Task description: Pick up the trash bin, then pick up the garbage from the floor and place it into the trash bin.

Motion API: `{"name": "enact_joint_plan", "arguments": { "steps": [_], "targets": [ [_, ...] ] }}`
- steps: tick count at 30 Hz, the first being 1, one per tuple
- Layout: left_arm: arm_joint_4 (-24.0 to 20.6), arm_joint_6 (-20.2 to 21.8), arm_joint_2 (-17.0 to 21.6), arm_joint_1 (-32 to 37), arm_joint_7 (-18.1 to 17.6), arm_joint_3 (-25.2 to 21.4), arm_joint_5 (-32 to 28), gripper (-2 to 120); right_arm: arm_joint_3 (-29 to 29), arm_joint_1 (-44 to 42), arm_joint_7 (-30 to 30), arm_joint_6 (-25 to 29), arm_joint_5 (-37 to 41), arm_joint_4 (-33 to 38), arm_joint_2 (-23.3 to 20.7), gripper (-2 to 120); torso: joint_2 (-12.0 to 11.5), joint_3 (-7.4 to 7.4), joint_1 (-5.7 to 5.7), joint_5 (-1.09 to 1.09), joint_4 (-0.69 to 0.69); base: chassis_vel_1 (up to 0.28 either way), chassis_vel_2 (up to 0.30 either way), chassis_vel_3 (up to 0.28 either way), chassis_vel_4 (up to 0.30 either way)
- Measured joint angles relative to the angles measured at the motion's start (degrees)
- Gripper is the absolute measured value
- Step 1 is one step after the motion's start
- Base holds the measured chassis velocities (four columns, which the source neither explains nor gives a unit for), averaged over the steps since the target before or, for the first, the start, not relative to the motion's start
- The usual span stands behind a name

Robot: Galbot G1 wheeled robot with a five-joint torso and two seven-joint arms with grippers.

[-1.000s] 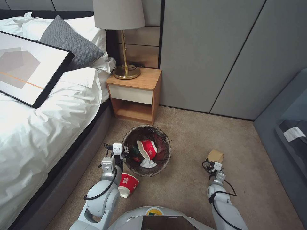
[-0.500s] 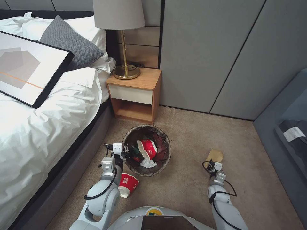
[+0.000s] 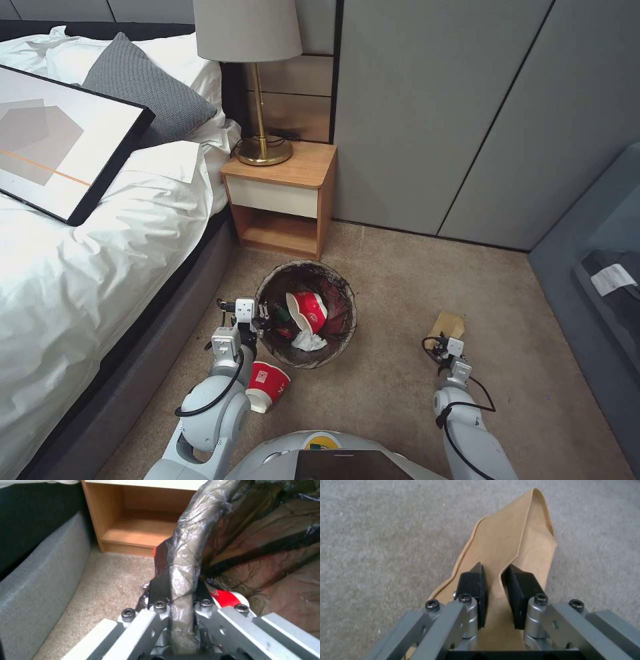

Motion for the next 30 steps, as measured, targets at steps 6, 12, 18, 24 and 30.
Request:
{"name": "enact_joint_plan", "arguments": {
  "steps": [6, 12, 18, 24, 30],
  "targets": [
    [-0.01, 0.03, 0.01, -0.04, 0.0, 0.05, 0.01, 0, 0.43, -1.33, 0.05, 1.57, -1.42, 2.92, -0.09, 14, 0.0, 0.0, 0.0, -0.01, -0.01, 0.0, 0.0, 0.0, 0.0],
    [-0.01, 0.1, 0.03, -0.02, 0.01, 0.06, 0.02, 0, 0.78, -3.4, -0.37, 5.82, -4.47, 9.44, 0.18, 14, 0.0, 0.0, 0.0, -0.02, -0.01, 0.0, 0.0, 0.0, 0.0],
    [0.16, 0.21, -0.17, -0.09, 0.0, 0.33, 0.11, 0, 0.24, -6.11, -6.85, 12.87, -5.34, 21.81, 1.11, 14, 0.0, 0.0, 0.0, -0.04, 0.0, 0.0, 0.0, 0.0, 0.0],
    [0.25, 0.24, -0.37, -0.2, 0.0, 0.37, 0.1, 0, -2.81, -8.64, -19.69, 19.49, -5.6, 37.07, 1.96, 14, 0.0, 0.0, 0.0, -0.04, 0.01, 0.0, 0.0, 0.0, 0.0],
    [0.3, 0.25, -0.4, -0.23, 0.01, 0.43, 0.07, 0, -7.03, -10.73, -28.03, 21.98, -5.19, 46.83, 2.04, 14, 0.0, 0.0, 0.0, -0.02, -0.01, 0.0, 0.0, 0.0, 0.0]
  ]
}}
